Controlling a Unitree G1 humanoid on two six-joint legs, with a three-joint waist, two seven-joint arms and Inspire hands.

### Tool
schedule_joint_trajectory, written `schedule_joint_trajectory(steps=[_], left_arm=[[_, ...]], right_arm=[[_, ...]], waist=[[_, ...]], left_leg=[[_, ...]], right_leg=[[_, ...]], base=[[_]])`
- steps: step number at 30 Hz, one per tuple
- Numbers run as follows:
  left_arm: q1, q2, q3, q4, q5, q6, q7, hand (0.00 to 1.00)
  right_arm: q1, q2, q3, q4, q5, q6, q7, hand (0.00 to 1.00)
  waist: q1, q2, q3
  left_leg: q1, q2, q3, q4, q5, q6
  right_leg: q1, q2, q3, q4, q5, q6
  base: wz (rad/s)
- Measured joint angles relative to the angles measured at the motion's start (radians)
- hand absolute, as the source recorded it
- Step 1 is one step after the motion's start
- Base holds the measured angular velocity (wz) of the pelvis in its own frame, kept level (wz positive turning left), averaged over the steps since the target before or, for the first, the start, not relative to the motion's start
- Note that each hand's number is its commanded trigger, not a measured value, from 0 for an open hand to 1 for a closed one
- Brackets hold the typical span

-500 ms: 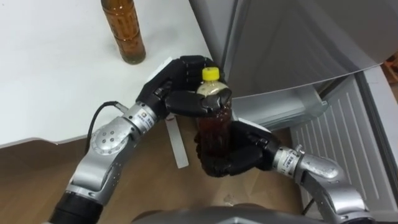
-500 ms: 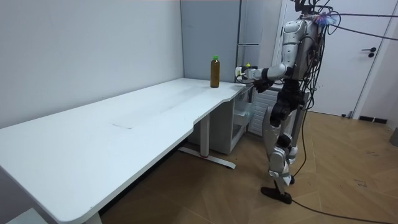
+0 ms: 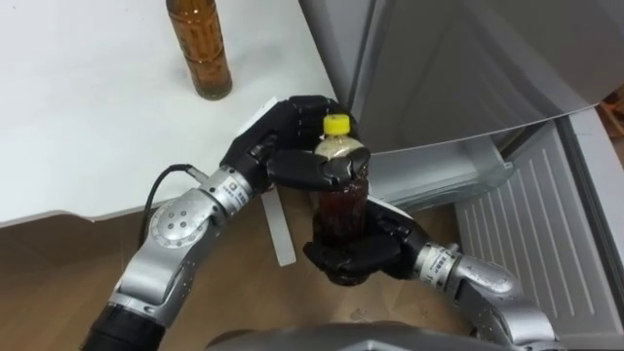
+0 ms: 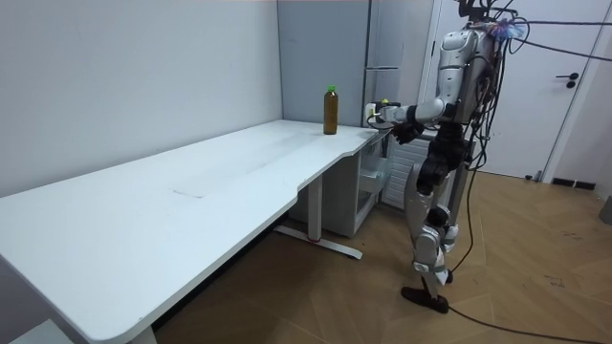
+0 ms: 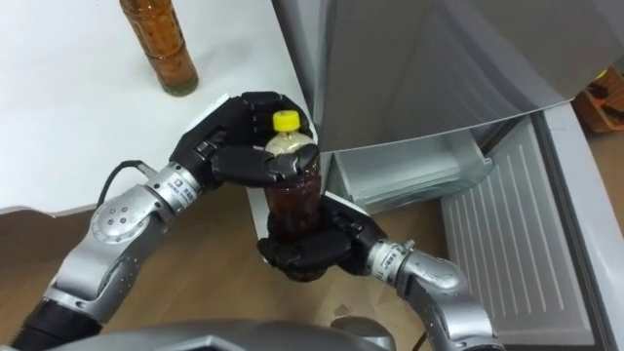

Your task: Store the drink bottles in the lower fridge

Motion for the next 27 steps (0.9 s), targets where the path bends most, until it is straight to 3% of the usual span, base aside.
schedule_joint_trajectory(steps=[8, 11, 15, 17, 19, 21, 27], left_arm=[[0.000, -0.008, 0.020, -0.058, 0.000, 0.000, 0.012, 0.00], [-0.001, -0.005, 0.022, -0.122, 0.019, 0.000, 0.031, 0.00], [-0.001, 0.021, 0.050, -0.239, 0.033, -0.003, 0.035, 0.00], [-0.001, 0.013, 0.093, -0.322, 0.032, -0.027, 0.045, 0.00], [-0.002, -0.003, 0.162, -0.437, 0.022, -0.101, 0.082, 0.00], [-0.002, -0.014, 0.192, -0.477, 0.013, -0.155, 0.107, 0.00], [-0.002, -0.032, 0.233, -0.505, 0.001, -0.168, 0.144, 0.00]], right_arm=[[-0.002, 0.017, -0.003, 0.001, 0.098, -0.012, 0.009, 1.00], [-0.009, 0.022, 0.000, 0.001, 0.154, -0.047, 0.022, 1.00], [-0.011, 0.021, -0.003, -0.010, 0.216, -0.108, 0.035, 1.00], [0.000, 0.019, -0.016, 0.002, 0.222, -0.108, 0.036, 1.00], [0.033, 0.009, -0.032, 0.039, 0.221, -0.103, 0.035, 1.00], [0.057, -0.007, -0.033, 0.053, 0.220, -0.085, 0.031, 1.00], [0.072, -0.021, -0.054, 0.048, 0.218, -0.072, 0.028, 1.00]], waist=[[-0.003, 0.000, 0.0001], [-0.006, 0.002, 0.0011], [-0.005, 0.007, 0.0043], [-0.005, 0.010, 0.0061], [-0.004, 0.017, 0.0076], [0.001, 0.025, 0.0072], [0.010, 0.028, 0.0060]], left_leg=[[-0.011, 0.001, -0.015, 0.012, 0.000, 0.000], [-0.013, 0.002, -0.020, 0.019, 0.000, 0.000], [-0.011, 0.003, -0.022, 0.020, 0.000, 0.000], [-0.012, 0.002, -0.026, 0.020, 0.000, 0.000], [-0.012, 0.001, -0.030, 0.014, 0.000, 0.000], [-0.010, 0.000, -0.030, 0.009, 0.000, 0.000], [-0.007, 0.001, -0.029, 0.009, 0.000, 0.000]], right_leg=[[-0.001, 0.000, -0.011, 0.001, 0.003, -0.002], [0.004, -0.001, -0.013, -0.003, 0.004, -0.002], [0.009, -0.002, -0.013, -0.004, 0.005, -0.003], [0.007, -0.003, -0.015, -0.004, 0.005, -0.003], [0.007, -0.002, -0.025, -0.004, 0.005, -0.003], [0.006, -0.003, -0.025, -0.003, 0.005, -0.003], [0.009, -0.002, -0.024, -0.004, 0.005, -0.003]], base=[[0.04], [0.06], [0.00], [0.04], [0.05], [0.00], [0.00]])
